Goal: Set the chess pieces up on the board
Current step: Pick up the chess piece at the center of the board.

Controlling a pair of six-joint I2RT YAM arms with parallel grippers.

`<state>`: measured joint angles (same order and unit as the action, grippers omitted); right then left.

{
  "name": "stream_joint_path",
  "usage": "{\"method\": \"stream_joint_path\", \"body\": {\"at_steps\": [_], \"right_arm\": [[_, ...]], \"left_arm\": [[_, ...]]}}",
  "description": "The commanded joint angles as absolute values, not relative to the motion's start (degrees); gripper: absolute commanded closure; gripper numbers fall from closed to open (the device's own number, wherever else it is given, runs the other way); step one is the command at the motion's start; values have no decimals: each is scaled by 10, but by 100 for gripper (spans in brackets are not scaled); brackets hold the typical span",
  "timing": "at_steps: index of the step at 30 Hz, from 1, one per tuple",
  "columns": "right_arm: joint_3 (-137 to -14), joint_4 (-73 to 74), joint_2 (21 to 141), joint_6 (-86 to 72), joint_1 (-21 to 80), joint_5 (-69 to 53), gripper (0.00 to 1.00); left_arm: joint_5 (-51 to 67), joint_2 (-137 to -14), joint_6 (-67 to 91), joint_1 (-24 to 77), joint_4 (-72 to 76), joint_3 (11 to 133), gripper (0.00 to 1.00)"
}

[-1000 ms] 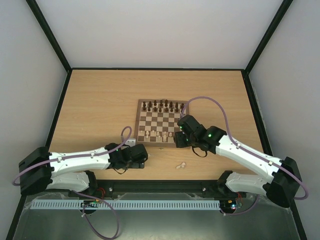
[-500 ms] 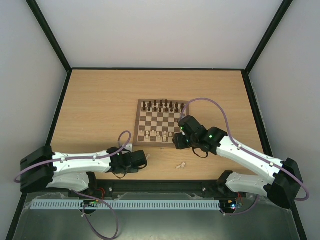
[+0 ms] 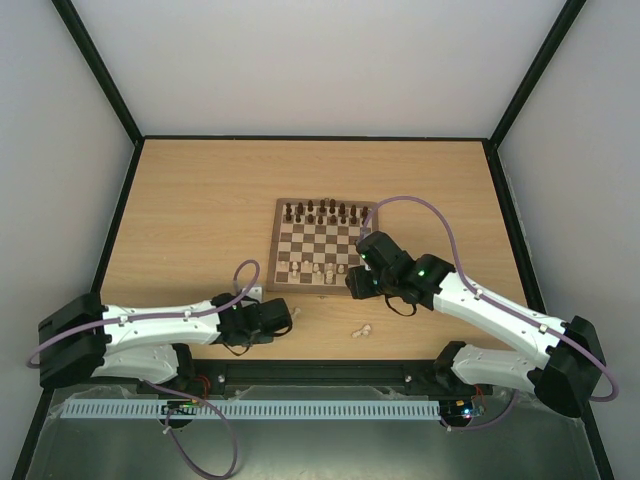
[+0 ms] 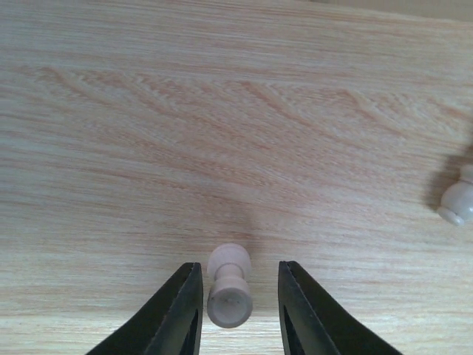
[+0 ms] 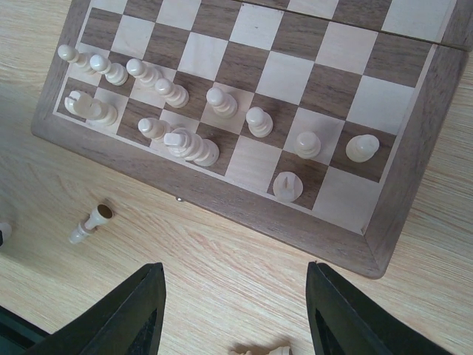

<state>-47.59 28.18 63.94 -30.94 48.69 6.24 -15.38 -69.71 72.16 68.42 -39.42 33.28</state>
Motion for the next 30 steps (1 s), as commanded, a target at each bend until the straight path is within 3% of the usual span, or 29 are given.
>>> {"method": "stream_joint_path", "body": {"at_steps": [1, 10, 16, 30], "right_arm": [[-468, 288, 631, -305, 484, 63, 47], [-467, 287, 630, -306, 484, 67, 47], [-467, 289, 628, -307, 484, 73, 47], [-468, 292, 628, -314, 484, 91, 47]], "left_arm": [[-163, -688, 717, 678, -407, 320, 74], [-182, -701, 698, 669, -437, 363, 82], [-172, -733, 602, 608, -414, 411, 86], [-168, -851, 449, 510, -356, 543, 86]]}}
